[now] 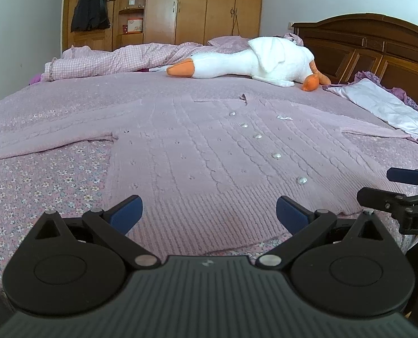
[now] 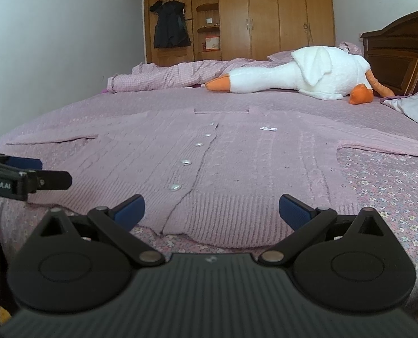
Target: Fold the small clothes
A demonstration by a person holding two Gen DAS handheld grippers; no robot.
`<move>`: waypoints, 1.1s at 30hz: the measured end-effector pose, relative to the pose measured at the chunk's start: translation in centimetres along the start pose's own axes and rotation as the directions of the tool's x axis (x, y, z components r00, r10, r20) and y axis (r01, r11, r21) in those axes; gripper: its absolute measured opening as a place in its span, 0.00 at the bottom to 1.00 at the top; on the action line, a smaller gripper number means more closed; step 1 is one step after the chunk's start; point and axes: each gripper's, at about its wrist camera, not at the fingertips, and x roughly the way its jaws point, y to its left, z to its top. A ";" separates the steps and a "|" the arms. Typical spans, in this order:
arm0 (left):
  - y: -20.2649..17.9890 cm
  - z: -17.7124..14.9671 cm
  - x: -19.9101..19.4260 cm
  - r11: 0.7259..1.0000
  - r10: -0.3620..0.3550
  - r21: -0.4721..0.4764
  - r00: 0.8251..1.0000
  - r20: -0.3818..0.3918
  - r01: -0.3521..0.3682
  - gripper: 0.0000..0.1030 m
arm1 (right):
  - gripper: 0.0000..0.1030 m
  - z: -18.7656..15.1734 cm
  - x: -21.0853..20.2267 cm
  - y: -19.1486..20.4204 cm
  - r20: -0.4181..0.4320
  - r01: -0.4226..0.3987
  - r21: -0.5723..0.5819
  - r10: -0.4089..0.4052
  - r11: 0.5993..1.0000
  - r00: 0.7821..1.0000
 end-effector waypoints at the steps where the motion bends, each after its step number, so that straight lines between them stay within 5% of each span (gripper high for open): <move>1: 0.1 0.0 0.0 1.000 0.001 -0.003 1.000 -0.001 -0.001 1.00 | 1.00 0.0 0.1 0.1 -0.002 -0.002 -0.002 0.002 1.000 1.000; 10: 2.0 0.5 0.2 0.998 0.022 -0.063 1.000 -0.009 -0.022 1.00 | 1.00 1.7 1.1 3.1 0.008 -0.080 -0.038 0.080 0.996 0.997; 18: 5.6 1.6 0.2 0.986 0.097 -0.138 0.995 -0.022 -0.099 1.00 | 1.00 5.2 3.2 6.5 0.098 -0.159 -0.019 0.160 0.987 0.982; 21: 7.8 1.7 0.0 0.964 0.152 -0.218 0.988 -0.006 -0.150 1.00 | 1.00 6.3 4.7 8.5 0.096 -0.214 -0.041 0.217 0.976 0.971; 26: 11.9 2.7 -0.4 0.924 0.150 -0.356 0.989 0.000 -0.140 1.00 | 1.00 7.6 6.9 12.0 0.118 -0.241 -0.099 0.252 0.965 0.960; 33: 17.5 4.5 -0.8 0.893 0.227 -0.409 0.972 0.055 -0.185 1.00 | 1.00 9.8 10.2 18.1 0.151 -0.239 -0.175 0.266 0.955 0.952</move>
